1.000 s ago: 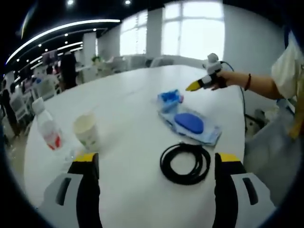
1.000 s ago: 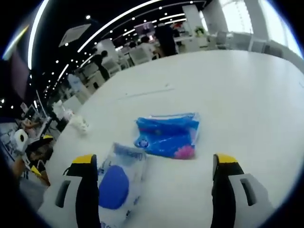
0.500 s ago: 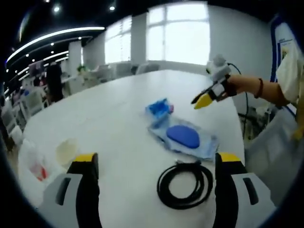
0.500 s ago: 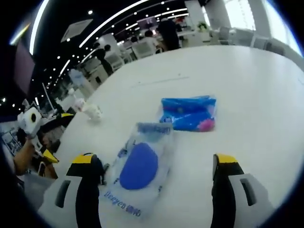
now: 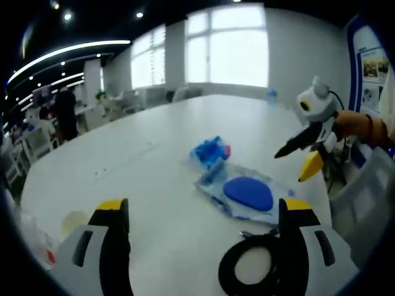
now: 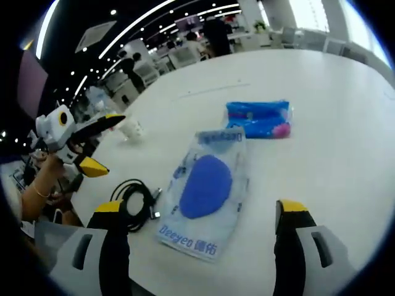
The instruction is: Arrange the tabletop items into an orderly group along one side of the table until the central work area is clear of visible clutter.
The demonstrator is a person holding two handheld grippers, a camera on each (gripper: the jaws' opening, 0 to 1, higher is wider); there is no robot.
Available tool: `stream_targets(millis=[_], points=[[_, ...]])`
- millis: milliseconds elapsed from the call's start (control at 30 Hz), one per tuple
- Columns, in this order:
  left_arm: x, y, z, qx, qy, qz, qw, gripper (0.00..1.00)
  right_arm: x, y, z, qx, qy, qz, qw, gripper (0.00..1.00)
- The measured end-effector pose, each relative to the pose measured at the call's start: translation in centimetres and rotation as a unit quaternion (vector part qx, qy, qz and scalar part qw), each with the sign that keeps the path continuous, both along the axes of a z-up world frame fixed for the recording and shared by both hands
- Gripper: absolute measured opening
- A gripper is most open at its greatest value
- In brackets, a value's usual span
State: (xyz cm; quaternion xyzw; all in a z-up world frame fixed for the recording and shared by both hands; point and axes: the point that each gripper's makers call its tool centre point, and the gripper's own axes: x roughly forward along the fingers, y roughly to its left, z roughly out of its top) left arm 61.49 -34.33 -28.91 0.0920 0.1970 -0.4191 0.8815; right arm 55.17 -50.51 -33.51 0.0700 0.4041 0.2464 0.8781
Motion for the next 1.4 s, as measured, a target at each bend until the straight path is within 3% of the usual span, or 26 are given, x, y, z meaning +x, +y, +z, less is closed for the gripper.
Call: stream_targets(millis=[333,400,467,633,800,933,1167,1400], points=[[1.2,-1.3,-1.0,-0.004,0.011,-0.003,0.9999,0.96,-3.0,1.4,0.8,0.022,0.023,-0.033,0.9989,0.94],[1.6,-1.7,-1.2,-0.003,0.011,-0.006,0.9999,0.96,-3.6,1.2,0.2,0.015,0.050,-0.052,0.9973,0.92],[1.8,-2.1,-1.5,-0.002,0.012,-0.012,0.9999,0.95,-3.6,1.5,0.1,0.017,0.044,-0.056,0.9973,0.90],[2.9,-2.9,-2.2,0.001,0.010,-0.016,0.9998,0.94,-5.3,1.5,-1.4,0.019,0.090,-0.096,0.9911,0.89],[3.7,-3.8,-2.9,0.005,0.013,-0.023,0.9996,0.90,-6.5,1.8,-2.2,0.021,0.107,-0.105,0.9884,0.86],[4.8,-4.8,-3.5,0.002,0.011,-0.028,0.9996,0.88,-6.8,2.3,-2.5,0.035,0.114,-0.124,0.9852,0.84],[5.7,-6.6,-4.7,0.010,0.019,-0.044,0.9988,0.84,-7.1,3.4,-3.3,0.031,0.119,-0.106,0.9868,0.79],[7.3,-8.1,-6.2,0.003,0.028,-0.052,0.9983,0.79,-7.1,4.2,-3.5,0.066,0.135,-0.127,0.9805,0.72]])
